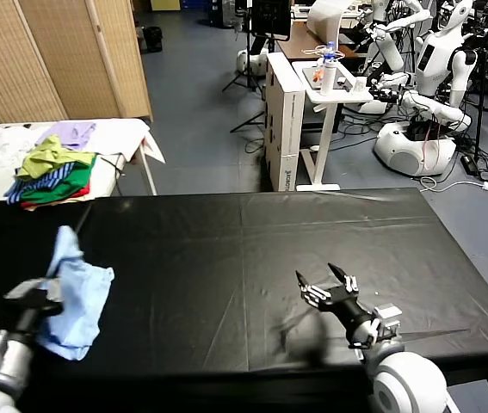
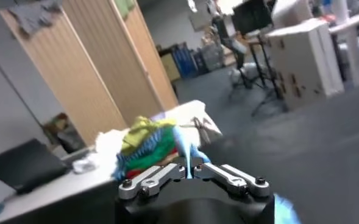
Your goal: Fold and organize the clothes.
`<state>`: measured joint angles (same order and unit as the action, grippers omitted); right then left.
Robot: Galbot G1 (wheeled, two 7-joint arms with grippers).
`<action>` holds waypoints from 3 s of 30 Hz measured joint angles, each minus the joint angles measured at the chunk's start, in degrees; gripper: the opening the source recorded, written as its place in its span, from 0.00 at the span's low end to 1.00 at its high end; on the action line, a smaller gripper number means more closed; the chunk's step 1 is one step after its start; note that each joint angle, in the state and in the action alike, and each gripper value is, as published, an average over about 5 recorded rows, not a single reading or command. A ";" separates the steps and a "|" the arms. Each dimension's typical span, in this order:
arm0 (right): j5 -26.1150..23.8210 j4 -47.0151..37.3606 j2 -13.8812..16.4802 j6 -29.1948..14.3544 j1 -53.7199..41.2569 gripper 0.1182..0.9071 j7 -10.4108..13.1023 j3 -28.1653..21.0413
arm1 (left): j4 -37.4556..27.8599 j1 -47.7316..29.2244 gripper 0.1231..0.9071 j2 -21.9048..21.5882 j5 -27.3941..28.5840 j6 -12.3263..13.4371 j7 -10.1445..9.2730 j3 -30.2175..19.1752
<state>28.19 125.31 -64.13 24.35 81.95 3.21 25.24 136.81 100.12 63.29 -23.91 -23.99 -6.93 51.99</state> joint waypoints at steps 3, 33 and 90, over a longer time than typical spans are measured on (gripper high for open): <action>0.04 0.84 0.17 0.09 1.29 1.00 0.02 1.28 | 0.55 -2.13 0.06 3.68 -1.60 -1.09 -0.52 -6.67; 18.25 -5.00 0.04 10.52 -8.24 1.00 4.95 -16.58 | -4.37 -3.42 1.00 17.75 12.73 4.96 6.17 -28.41; 18.00 -5.54 8.66 17.84 -9.37 0.71 4.36 -3.05 | -6.59 -1.72 1.00 19.24 11.02 8.01 2.75 -22.22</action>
<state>46.19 119.77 -55.47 42.19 72.58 7.57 22.19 130.22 98.40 82.53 -12.89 -15.98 -4.18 29.78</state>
